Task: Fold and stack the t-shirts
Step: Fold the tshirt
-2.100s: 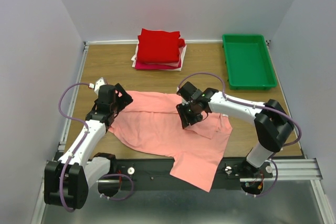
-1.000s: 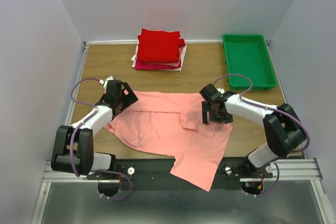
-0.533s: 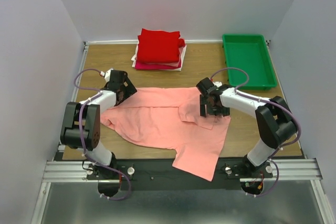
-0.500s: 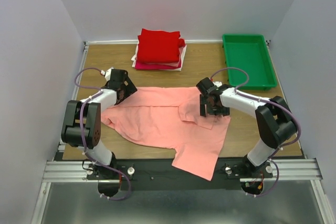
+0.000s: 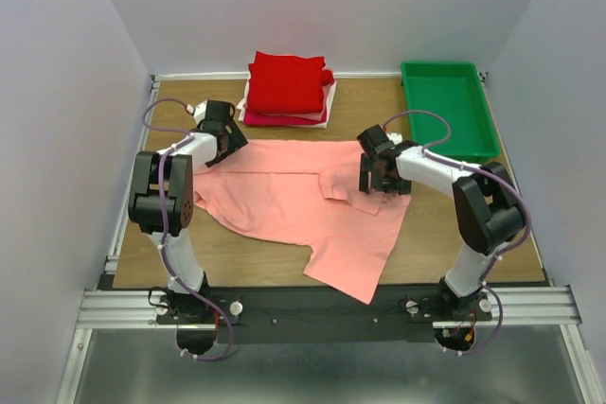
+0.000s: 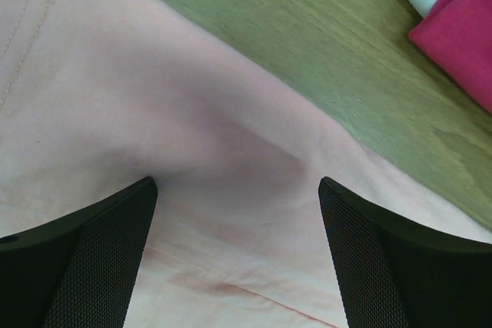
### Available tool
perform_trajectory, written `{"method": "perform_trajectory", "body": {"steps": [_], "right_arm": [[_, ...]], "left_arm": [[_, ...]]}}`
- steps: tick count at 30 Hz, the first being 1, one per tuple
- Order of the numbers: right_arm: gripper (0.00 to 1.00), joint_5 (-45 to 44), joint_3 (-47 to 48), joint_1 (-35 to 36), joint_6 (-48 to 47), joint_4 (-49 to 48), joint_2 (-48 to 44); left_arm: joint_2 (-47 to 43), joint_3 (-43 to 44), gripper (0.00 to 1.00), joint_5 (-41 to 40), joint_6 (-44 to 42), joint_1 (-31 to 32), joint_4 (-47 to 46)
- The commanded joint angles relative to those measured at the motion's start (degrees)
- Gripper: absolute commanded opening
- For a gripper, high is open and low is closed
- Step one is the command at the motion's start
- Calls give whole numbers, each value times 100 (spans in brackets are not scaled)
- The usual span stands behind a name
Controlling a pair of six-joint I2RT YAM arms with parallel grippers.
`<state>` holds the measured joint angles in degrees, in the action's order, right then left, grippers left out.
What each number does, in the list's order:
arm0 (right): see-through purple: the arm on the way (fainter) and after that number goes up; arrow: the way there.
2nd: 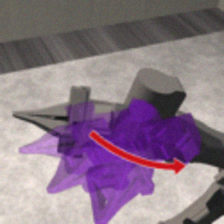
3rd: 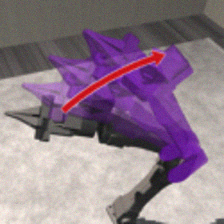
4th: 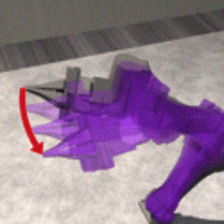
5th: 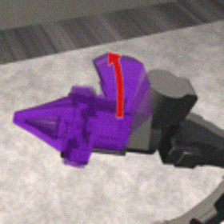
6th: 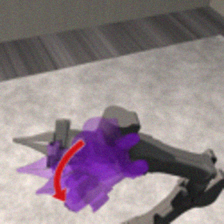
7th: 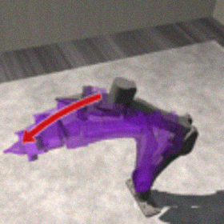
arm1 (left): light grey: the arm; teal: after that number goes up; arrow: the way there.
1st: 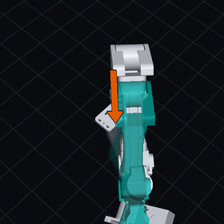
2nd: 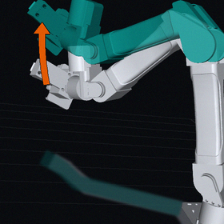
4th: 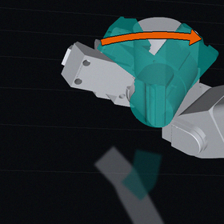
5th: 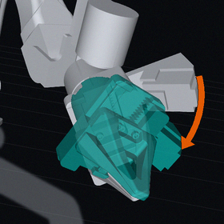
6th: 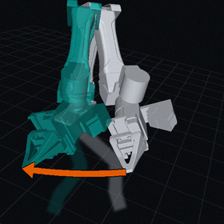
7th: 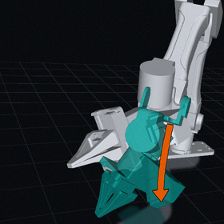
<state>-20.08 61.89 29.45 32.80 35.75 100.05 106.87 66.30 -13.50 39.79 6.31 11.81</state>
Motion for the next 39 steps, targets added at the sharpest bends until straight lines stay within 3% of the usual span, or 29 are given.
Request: {"method": "perform_trajectory", "body": {"steps": [1, 3, 4, 10, 14, 17, 22, 27, 35, 38, 39], "right_arm": [[96, -137, 235, -238, -177, -191, 620], [96, -172, 411, -282, -247, -191, 726], [96, -172, 595, -291, -256, -200, 761], [97, -242, 886, -309, -256, -191, 701], [98, -330, 720, -309, -212, -191, 130], [98, -287, 457, -309, -160, -191, -362], [98, -94, -27, -309, 104, -217, -890], [98, 267, -423, -317, 78, -437, -1110], [98, 777, -660, -300, -124, -683, -1181], [98, 786, -722, -300, -124, -701, -1330], [98, 786, -757, -308, -150, -701, -1374]], "left_arm": [[422, 312, 94, -223, -147, -138, 462], [536, 567, 93, -224, -217, -173, 480], [650, 655, 98, -232, -235, -182, 549], [573, 1166, 98, -127, -217, -182, 831], [-182, 710, 98, -267, -104, -130, 893], [-1042, -210, 98, -294, 186, -16, 884], [-1721, -1118, 98, -153, 687, 46, 1174], [-2879, -1900, 98, -812, 1338, 20, 1394], [-3015, -2157, 98, -1234, 1418, -269, 1544], [-2786, -2087, 87, -1305, 1339, -358, 1403], [-2681, -2052, 79, -1296, 1312, -367, 1333]]}}
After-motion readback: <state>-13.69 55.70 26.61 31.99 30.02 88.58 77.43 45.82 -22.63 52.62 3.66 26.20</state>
